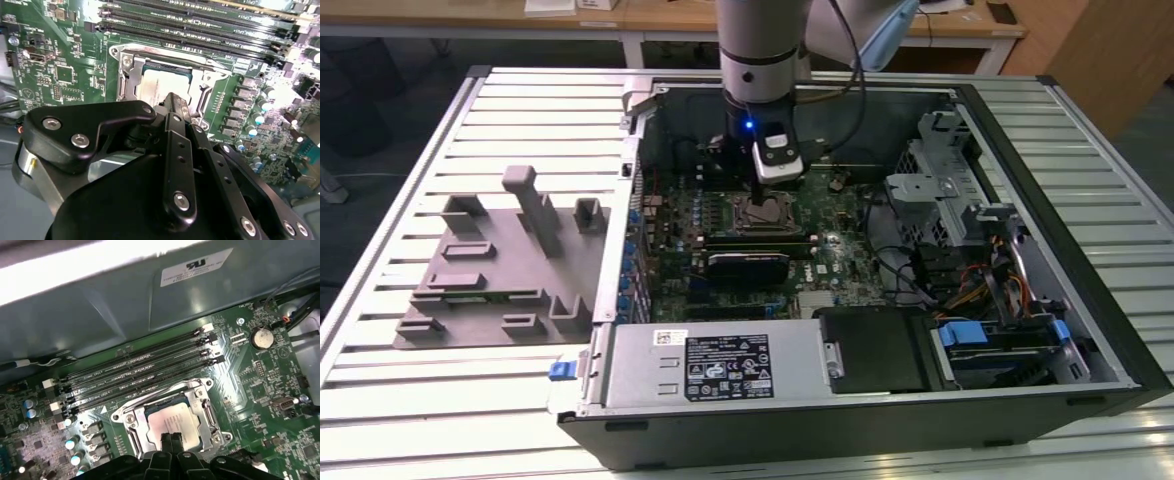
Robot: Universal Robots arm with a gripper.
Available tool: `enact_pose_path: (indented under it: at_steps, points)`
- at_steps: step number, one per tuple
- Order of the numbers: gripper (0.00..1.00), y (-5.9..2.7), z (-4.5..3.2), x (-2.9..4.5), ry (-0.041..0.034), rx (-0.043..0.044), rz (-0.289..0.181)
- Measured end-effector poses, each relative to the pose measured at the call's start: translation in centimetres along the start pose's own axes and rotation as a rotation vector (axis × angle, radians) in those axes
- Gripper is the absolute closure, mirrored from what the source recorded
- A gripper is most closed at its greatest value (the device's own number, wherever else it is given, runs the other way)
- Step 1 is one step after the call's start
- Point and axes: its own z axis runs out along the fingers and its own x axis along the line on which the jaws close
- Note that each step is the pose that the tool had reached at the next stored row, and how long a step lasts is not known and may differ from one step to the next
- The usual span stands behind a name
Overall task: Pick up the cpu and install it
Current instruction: 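Install the first cpu locking lever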
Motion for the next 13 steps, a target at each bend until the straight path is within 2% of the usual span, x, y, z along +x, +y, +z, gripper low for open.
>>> enact_pose_path:
  at_steps: [3, 4, 7, 10, 13]
  points:
    - [0.89, 0.03, -0.63, -0.04, -0.0012, 0.0029, 0.0]
    - [0.89, 0.06, -1.08, -0.07, -0.0023, 0.0058, -0.001]
    - [0.89, 0.1, -1.22, -0.16, -0.0043, 0.0172, -0.001]
    - [0.89, 0.2, -1.2, -0.43, -0.0022, 0.0301, -0.003]
    - [0.89, 0.34, -1.17, -0.79, 0.0007, 0.0328, -0.013]
